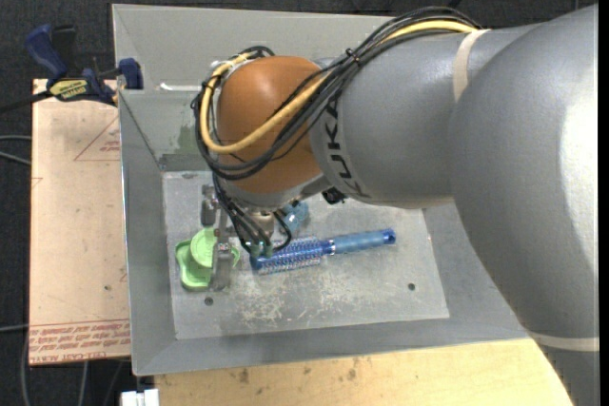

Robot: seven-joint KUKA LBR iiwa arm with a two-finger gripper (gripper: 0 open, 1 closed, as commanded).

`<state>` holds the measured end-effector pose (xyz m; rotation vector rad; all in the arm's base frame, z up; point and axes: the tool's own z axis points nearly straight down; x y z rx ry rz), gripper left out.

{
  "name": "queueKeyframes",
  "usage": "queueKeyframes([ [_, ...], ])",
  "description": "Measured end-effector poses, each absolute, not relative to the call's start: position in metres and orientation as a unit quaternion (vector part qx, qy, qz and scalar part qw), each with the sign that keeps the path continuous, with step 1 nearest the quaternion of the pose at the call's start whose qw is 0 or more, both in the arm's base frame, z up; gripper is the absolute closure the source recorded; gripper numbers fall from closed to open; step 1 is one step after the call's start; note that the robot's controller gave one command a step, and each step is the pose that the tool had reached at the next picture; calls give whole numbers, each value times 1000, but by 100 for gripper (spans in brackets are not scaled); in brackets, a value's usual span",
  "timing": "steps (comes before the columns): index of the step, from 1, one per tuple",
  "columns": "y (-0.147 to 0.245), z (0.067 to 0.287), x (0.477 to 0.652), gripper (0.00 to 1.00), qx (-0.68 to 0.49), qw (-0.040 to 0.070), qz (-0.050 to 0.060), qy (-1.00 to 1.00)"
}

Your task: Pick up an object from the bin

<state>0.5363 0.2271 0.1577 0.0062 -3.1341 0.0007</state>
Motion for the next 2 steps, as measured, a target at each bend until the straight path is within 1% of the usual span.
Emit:
queueKeyframes([
  [1,208,90,537,0,-44,-7,-4,-999],
  [2,212,79,544,0,-71,-11,-5,-997],
])
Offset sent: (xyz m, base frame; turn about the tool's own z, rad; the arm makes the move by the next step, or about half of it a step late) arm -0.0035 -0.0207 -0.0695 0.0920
